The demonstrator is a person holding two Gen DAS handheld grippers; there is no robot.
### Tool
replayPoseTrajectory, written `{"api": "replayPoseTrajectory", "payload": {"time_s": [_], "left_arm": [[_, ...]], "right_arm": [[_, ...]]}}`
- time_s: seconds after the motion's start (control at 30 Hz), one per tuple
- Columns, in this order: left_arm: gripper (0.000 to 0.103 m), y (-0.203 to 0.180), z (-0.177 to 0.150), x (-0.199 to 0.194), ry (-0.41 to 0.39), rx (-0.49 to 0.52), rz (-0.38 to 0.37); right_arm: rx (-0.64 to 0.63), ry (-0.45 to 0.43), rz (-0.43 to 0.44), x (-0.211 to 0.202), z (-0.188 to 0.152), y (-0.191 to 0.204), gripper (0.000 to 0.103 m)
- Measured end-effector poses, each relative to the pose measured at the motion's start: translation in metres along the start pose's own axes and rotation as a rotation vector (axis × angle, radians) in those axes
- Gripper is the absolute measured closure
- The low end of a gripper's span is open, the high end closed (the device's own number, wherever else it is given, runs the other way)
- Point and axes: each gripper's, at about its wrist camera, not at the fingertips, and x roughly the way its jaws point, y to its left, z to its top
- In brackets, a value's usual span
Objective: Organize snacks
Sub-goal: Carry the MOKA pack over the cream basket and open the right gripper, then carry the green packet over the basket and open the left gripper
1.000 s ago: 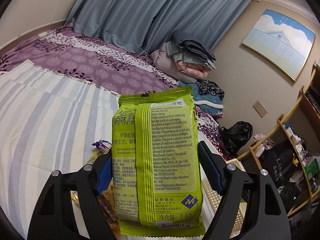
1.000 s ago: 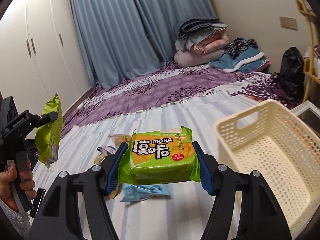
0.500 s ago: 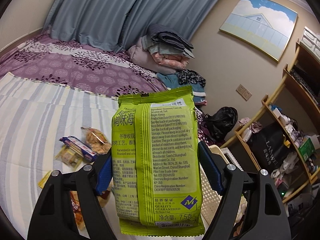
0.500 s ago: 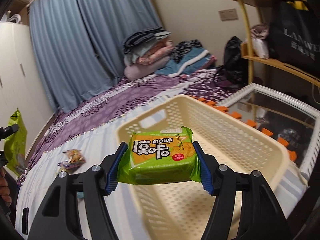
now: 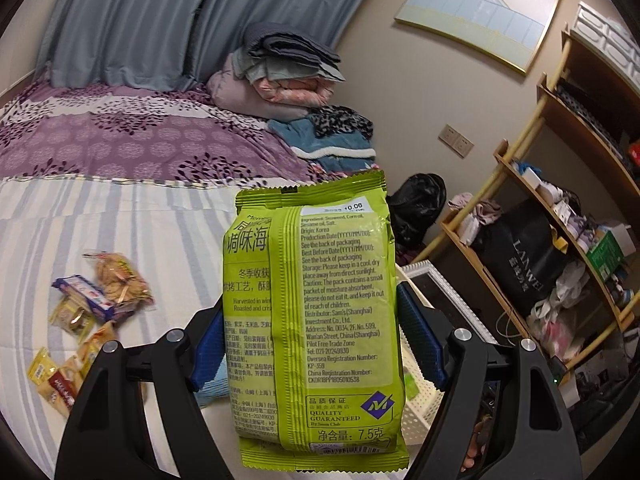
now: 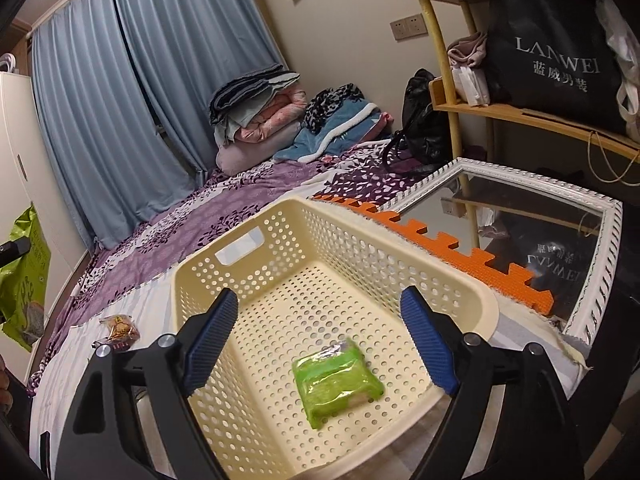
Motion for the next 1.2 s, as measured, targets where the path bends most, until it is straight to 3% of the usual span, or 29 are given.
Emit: {"api": "replayPoseTrajectory", "payload": {"time_s": [0.77,0.83,0.87,1.03,1.2], "left_arm": [[0.023,-0.133,-0.021,0.131,0.185,0.133,-0.239],[0.013,-0.139,-0.025,0.140,0.198,0.134,-0.237],[0.003,-0.140,-0.026,0.143,0.200,0.130,-0.228],[0.003,-0.132,-0.028,0.148,0.211,0.104,-0.192],[0.003,-0.120,-0.022,0.131,0.147,0.135,-0.115]], "right_arm": [[0.045,-0.057,-0.051,-0.018,0.000,-0.024,0.020],[0.048,-0.061,-0.061,-0.020,0.001,-0.027,0.020],[0.050,-0.062,-0.063,-0.021,0.001,-0.028,0.020],[0.061,-0.065,-0.071,-0.022,0.002,-0.030,0.020],[0.048,-0.062,-0.059,-0.020,0.001,-0.022,0.020]]}}
